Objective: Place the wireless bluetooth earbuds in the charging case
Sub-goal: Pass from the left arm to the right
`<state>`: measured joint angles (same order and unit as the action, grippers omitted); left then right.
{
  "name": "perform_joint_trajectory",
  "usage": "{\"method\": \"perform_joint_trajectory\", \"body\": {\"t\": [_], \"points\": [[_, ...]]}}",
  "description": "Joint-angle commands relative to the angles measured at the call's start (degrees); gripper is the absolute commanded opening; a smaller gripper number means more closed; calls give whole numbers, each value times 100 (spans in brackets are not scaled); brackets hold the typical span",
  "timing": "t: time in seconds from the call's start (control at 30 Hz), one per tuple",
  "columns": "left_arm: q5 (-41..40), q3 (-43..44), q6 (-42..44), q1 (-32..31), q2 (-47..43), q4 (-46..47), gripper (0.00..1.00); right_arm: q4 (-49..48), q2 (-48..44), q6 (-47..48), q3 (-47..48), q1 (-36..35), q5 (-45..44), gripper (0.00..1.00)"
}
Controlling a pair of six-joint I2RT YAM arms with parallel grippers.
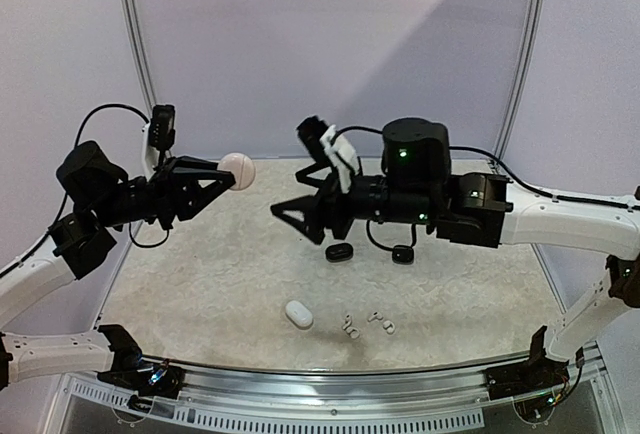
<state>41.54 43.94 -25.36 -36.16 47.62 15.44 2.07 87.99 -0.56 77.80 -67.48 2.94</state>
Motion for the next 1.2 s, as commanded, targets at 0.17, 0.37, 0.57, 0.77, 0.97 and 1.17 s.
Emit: {"method": "perform_joint_trajectory", "body": {"t": [0.17, 0.37, 0.57, 0.77, 0.97, 1.17], "points": [[-398, -211, -557, -40, 77, 784, 0, -1491, 149, -2804, 274, 98, 549, 74], [-401, -258, -673, -49, 39, 768, 0, -1979, 490, -3007, 331, 90, 708, 64], [-401, -281, -740, -65, 62, 837, 0, -2225, 741, -3162, 549, 92, 1084, 42], [-388, -255, -777, -75, 56, 886, 0, -2184, 951, -3261, 735, 86, 1222, 36], [-398, -266, -851, -75, 10, 873, 0, -2232, 1001, -3269, 800, 70, 1374, 13], [-380, -255, -556, -69, -51, 444, 15, -1600, 799, -2926, 823, 79, 1257, 0]]}}
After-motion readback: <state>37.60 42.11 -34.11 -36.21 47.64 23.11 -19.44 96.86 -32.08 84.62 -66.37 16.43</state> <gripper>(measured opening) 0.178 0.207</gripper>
